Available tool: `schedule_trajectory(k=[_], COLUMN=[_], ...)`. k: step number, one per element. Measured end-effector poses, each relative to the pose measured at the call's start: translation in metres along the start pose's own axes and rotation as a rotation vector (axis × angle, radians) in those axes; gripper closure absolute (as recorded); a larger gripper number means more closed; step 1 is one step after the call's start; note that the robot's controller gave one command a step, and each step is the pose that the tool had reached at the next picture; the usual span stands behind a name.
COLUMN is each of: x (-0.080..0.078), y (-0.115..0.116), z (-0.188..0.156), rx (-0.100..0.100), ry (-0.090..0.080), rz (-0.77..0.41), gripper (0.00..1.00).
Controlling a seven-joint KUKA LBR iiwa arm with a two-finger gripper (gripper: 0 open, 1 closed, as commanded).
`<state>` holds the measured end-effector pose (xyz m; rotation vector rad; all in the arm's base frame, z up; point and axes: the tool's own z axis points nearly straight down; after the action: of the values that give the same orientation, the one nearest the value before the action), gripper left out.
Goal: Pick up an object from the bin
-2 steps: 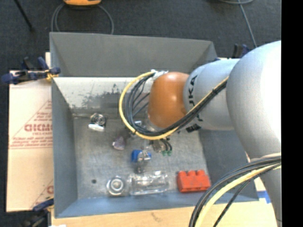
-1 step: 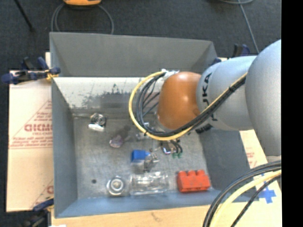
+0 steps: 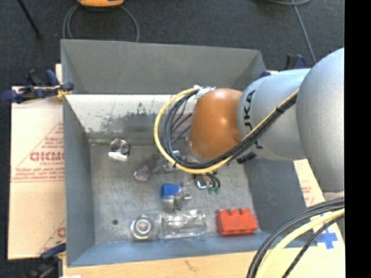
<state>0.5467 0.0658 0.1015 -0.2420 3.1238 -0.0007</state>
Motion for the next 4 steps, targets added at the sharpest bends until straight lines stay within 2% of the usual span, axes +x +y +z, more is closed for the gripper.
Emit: schedule_trajectory(k=[1, 2, 3, 4], x=[-0.004, -0.005, -0.007, -0.01], y=[-0.002, -0.002, -0.003, -0.003], z=[0.027, 0.025, 0.023, -0.018], rx=[-0.003, -0.002, -0.002, -0.002], ry=[-0.001, 0.003, -0.003, 0.001], rz=[0.111, 0.11, 0.111, 0.11], gripper=[0.0, 0.0, 1.0, 1.0])
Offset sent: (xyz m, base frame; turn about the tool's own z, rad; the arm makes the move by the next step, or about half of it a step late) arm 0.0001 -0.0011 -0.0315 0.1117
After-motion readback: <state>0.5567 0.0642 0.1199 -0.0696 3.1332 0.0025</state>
